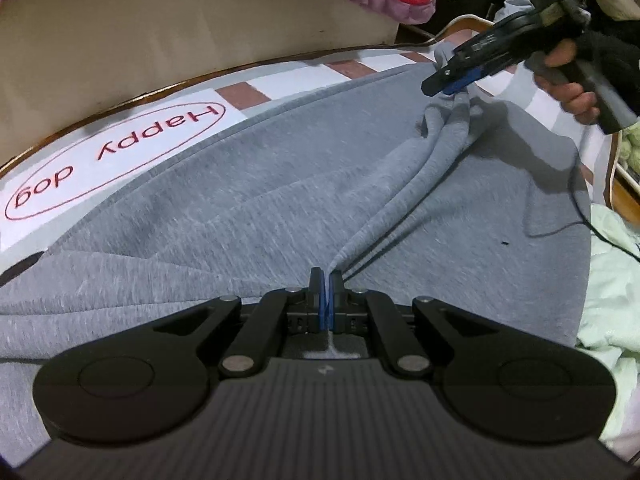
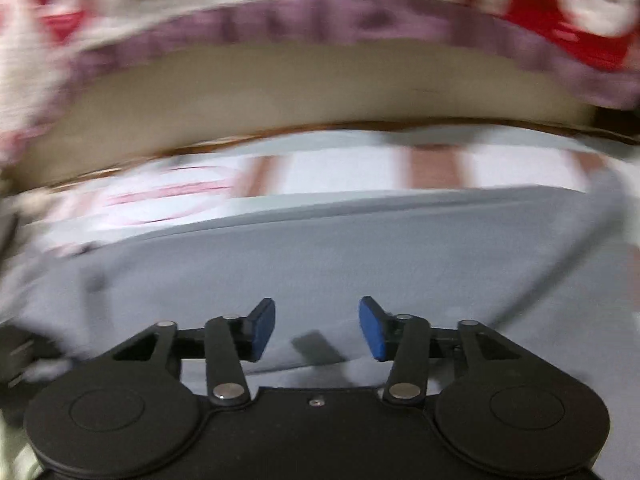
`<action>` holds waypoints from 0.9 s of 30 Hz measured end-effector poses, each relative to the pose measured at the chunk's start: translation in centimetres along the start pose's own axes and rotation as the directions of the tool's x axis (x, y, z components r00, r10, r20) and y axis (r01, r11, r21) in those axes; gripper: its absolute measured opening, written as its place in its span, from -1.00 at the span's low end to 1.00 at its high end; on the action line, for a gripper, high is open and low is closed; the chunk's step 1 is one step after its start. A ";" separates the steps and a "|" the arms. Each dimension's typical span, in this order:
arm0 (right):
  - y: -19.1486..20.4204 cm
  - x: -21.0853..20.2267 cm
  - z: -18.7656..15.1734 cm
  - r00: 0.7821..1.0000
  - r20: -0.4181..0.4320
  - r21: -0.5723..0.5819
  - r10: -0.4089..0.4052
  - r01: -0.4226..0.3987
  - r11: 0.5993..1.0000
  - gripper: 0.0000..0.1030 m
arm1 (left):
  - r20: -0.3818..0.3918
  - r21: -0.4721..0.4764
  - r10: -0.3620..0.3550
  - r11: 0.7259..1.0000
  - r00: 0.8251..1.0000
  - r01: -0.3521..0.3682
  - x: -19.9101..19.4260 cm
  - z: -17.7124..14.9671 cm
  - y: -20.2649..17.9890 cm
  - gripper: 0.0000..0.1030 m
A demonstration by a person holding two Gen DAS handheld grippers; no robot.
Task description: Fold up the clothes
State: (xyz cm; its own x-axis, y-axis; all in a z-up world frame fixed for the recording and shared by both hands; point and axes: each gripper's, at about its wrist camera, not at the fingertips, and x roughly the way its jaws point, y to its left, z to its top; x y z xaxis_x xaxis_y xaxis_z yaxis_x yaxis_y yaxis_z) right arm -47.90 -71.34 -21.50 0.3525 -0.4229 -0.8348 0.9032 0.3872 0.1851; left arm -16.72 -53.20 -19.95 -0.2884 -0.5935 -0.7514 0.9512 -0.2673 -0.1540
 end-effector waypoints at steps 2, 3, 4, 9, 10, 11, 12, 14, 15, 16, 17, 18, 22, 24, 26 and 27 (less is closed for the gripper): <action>-1.0 0.6 0.7 0.998 0.002 0.094 -0.068 0.067 0.993 0.08 | -0.001 -0.016 0.005 1.000 1.000 -0.005 0.1 0.1 0.1 -0.97; -1.5 0.9 1.0 0.995 0.000 0.141 -0.101 0.100 0.985 0.11 | 0.001 -0.018 0.011 1.000 1.000 -0.011 0.1 0.1 0.1 -0.97; -1.9 1.3 1.4 0.991 -0.003 0.187 -0.135 0.133 0.973 0.11 | 0.008 -0.002 0.027 1.000 1.000 -0.027 0.1 0.0 -0.2 -0.97; -2.6 1.9 1.2 0.985 -0.017 0.264 -0.173 0.172 0.949 0.12 | 0.021 0.016 0.067 0.998 0.998 -0.067 0.2 0.1 -0.8 -0.97; -2.7 1.9 1.0 0.985 -0.019 0.270 -0.172 0.171 0.948 0.13 | 0.023 0.017 0.074 0.997 0.997 -0.074 0.2 0.2 -0.9 -0.97; -2.7 2.0 0.8 0.985 -0.021 0.275 -0.171 0.170 0.946 0.14 | 0.026 0.018 0.081 0.997 0.996 -0.081 0.2 0.2 -0.9 -0.97; -2.7 2.0 0.6 0.985 -0.023 0.280 -0.170 0.170 0.945 0.14 | 0.029 0.019 0.087 0.996 0.996 -0.088 0.2 0.3 -1.0 -0.97; -2.0 2.5 0.2 0.973 0.011 0.186 -0.229 0.223 0.957 -0.36 | 0.038 0.022 0.103 0.994 0.994 -0.104 0.2 0.5 -1.2 -0.98; -1.8 2.6 0.2 0.972 0.034 0.153 -0.234 0.226 0.962 -0.83 | 0.059 0.032 0.122 0.992 0.991 -0.124 0.1 1.0 -1.2 -0.98; -1.7 2.6 0.3 0.973 0.057 0.129 -0.226 0.217 0.968 -0.93 | 0.088 0.042 0.139 0.989 0.986 -0.143 -0.1 1.7 -1.2 -0.98; -1.9 2.1 0.6 0.972 0.096 0.139 -0.213 0.199 0.970 -0.94 | 0.117 0.052 0.156 0.985 0.981 -0.163 -0.3 2.5 -1.3 -0.98; -2.3 1.5 1.0 0.969 0.143 0.161 -0.199 0.176 0.971 -0.94 | 0.146 0.058 0.172 0.982 0.974 -0.182 -0.6 3.3 -1.2 -0.98; -4.0 -1.2 3.1 0.939 0.310 0.222 -0.151 0.083 0.972 -0.95 | 0.242 0.003 0.237 0.970 0.941 -0.245 -1.0 7.8 0.8 -0.98; -5.4 -1.5 4.3 0.926 0.355 0.252 -0.129 0.039 0.967 -0.96 | 0.220 -0.059 0.259 0.966 0.940 -0.252 0.1 9.5 2.6 -0.97; -7.3 -0.9 5.1 0.924 0.376 0.269 -0.065 -0.041 0.962 -0.93 | 0.186 -0.098 0.270 0.962 0.945 -0.255 0.8 9.3 3.9 -0.88; -8.1 -1.0 5.1 0.924 0.377 0.280 -0.057 -0.055 0.959 -0.75 | 0.174 -0.109 0.269 0.961 0.947 -0.253 0.8 8.8 4.4 -0.78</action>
State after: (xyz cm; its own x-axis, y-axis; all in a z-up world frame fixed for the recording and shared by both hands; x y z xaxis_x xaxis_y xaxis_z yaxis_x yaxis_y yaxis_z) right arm -54.33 -78.26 -19.54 0.3666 -0.7220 -0.5868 0.9149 0.1653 0.3682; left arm -13.68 -61.51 -15.55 -0.0359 -0.7660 -0.6419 0.9993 -0.0236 -0.0277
